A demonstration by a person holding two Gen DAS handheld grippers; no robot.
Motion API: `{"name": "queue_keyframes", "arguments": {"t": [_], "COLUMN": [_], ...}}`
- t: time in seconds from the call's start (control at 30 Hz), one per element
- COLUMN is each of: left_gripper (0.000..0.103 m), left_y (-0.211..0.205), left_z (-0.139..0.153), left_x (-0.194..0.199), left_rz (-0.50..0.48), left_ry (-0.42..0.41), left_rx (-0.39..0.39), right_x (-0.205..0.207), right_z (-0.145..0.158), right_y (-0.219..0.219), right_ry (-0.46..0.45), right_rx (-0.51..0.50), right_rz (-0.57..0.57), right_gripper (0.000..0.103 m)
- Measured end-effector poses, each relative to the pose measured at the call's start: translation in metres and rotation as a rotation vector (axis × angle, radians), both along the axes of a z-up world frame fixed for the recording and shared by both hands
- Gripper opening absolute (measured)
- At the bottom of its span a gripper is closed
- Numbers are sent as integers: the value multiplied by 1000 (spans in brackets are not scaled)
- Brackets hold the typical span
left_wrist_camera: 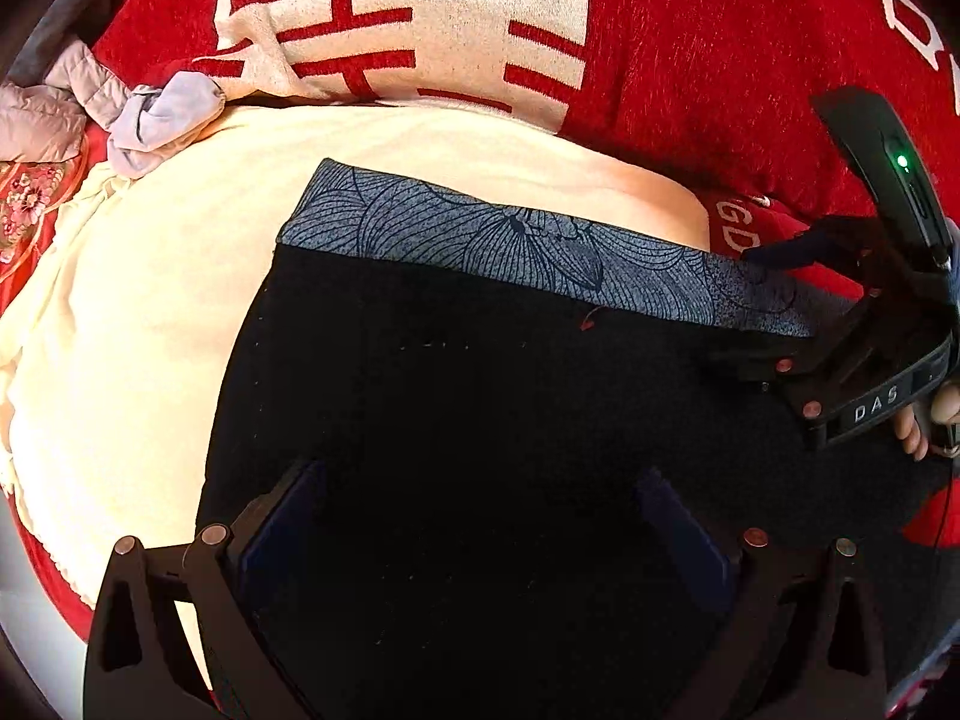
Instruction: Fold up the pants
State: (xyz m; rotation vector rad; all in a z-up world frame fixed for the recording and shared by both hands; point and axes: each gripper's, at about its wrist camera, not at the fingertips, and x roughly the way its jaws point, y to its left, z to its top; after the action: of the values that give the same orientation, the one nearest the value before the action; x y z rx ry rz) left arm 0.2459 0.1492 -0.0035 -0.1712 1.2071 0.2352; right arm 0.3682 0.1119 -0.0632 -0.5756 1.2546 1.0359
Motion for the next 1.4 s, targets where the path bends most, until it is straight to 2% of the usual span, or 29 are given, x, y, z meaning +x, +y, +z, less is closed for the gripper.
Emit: {"name": "queue_keyframes", "arguments": {"t": [0.07,0.1,0.13,0.2,0.3,0.4,0.6,0.7,0.77,0.83,0.97,1.0,1.03,1.07,1.1,1.13,1.2,1.27,1.3,1.33,1.37,1.4], "left_gripper": [103,103,103,103,103,103,103,103,103,103,101,94,62,46,43,27,21,18,18,18,18,18], "left_y": [0,-1,-1,-2,-2,0,18,34,38,39,33,34,31,29,28,27,28,30,31,29,28,25], "left_z": [1,2,4,7,12,19,32,31,27,20,-4,-7,-13,-18,-18,-15,-14,-15,-16,-17,-17,-17], "left_x": [1,2,2,2,3,6,27,43,50,59,81,82,83,83,82,79,71,65,63,61,60,60], "left_rz": [1,2,1,3,5,21,122,203,256,305,337,344,357,347,341,336,337,344,344,339,335,334], "left_ry": [2,2,-1,-6,-14,-27,-54,-47,-27,8,92,100,127,154,147,125,111,103,101,99,98,98], "left_rx": [-2,-3,-4,-13,-26,-61,-174,-318,-364,-353,-278,-264,-210,-184,-186,-176,-194,-215,-218,-214,-205,-195], "right_x": [-5,-6,-8,-12,-27,-48,-87,-104,-103,-106,-113,-114,-115,-116,-117,-118,-119,-116,-114,-112,-110,-106], "right_z": [1,3,6,15,27,50,72,75,78,77,75,75,75,75,75,74,74,74,75,76,78,78], "right_y": [0,0,-1,-1,-4,-16,-28,-26,-28,-28,-28,-28,-29,-29,-29,-28,-26,-25,-25,-25,-25,-26], "right_ry": [-19,-12,6,21,-77,-150,-309,-344,-347,-361,-385,-386,-389,-392,-397,-408,-429,-403,-397,-392,-383,-366], "right_rx": [6,18,38,57,30,70,107,100,103,102,94,93,93,91,89,83,73,66,69,74,79,83], "right_rz": [12,26,34,34,42,19,13,11,1,-10,-14,-17,-20,-21,-21,-19,-16,-12,-4,3,12,30], "right_gripper": [102,94,74,41,14,6,5,5,5,5,5,5,5,5,5,5,6,11,20,38,51,76]}}
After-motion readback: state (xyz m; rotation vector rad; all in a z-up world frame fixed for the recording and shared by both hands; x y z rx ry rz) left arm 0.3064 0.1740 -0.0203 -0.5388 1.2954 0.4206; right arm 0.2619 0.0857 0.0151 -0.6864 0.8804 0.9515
